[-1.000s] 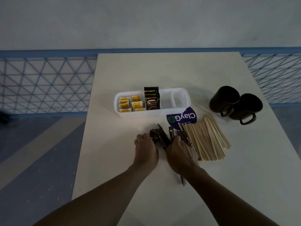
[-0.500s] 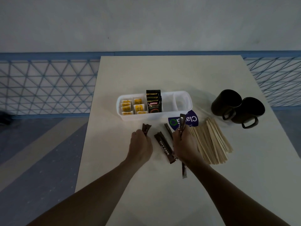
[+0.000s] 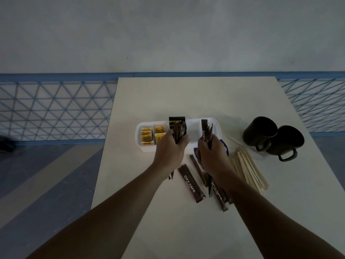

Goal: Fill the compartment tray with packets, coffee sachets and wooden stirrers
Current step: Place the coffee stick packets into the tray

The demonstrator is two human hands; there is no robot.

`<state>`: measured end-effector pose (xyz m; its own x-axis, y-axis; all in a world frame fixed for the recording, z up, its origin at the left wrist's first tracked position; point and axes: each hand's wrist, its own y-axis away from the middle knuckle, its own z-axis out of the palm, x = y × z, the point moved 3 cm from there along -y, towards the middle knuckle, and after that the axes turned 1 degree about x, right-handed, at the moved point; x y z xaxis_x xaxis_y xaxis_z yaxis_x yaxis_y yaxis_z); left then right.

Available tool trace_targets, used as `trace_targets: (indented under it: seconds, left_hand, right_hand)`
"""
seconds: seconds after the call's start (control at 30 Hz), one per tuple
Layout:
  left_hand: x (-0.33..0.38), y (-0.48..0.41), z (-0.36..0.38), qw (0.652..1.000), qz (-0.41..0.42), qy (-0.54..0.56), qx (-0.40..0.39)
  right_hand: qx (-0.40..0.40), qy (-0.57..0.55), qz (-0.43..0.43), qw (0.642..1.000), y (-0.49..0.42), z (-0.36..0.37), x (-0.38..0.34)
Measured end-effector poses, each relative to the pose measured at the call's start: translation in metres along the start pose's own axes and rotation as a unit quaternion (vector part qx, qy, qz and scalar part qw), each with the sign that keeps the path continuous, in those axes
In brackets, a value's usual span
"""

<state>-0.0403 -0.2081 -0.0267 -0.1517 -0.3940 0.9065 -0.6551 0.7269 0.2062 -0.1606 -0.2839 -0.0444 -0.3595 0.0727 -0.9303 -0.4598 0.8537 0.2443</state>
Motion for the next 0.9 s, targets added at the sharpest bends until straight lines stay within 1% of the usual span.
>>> trace_targets:
  seconds: [0.07, 0.17, 0.3, 0.43, 0.67, 0.8, 0.9]
  left_hand:
    - [0.014, -0.011, 0.000, 0.999, 0.014, 0.024, 0.016]
    - [0.035, -0.026, 0.002, 0.998, 0.028, 0.029, 0.046]
    - [0.053, -0.044, 0.009, 0.996, 0.020, 0.046, 0.069]
    - [0.057, -0.062, 0.017, 0.994, 0.009, 0.067, 0.091]
    - [0.051, -0.086, 0.033, 0.989, 0.037, 0.092, 0.109]
    - [0.045, -0.093, 0.041, 0.987, 0.062, 0.075, 0.128]
    - [0.039, -0.095, 0.049, 0.987, 0.080, 0.067, 0.124]
  right_hand:
    - [0.029, -0.001, -0.030, 0.999, -0.014, -0.003, -0.012]
    - [0.064, -0.026, -0.058, 0.996, -0.035, -0.007, -0.032]
    - [0.111, -0.049, -0.101, 0.987, -0.060, -0.012, -0.056]
    - [0.135, -0.083, -0.131, 0.979, -0.081, -0.014, -0.073]
    - [0.172, -0.110, -0.138, 0.969, -0.104, -0.007, -0.075]
    - [0.188, -0.111, -0.121, 0.968, -0.114, -0.008, -0.065]
    - [0.194, -0.108, -0.114, 0.968, -0.120, -0.011, -0.055]
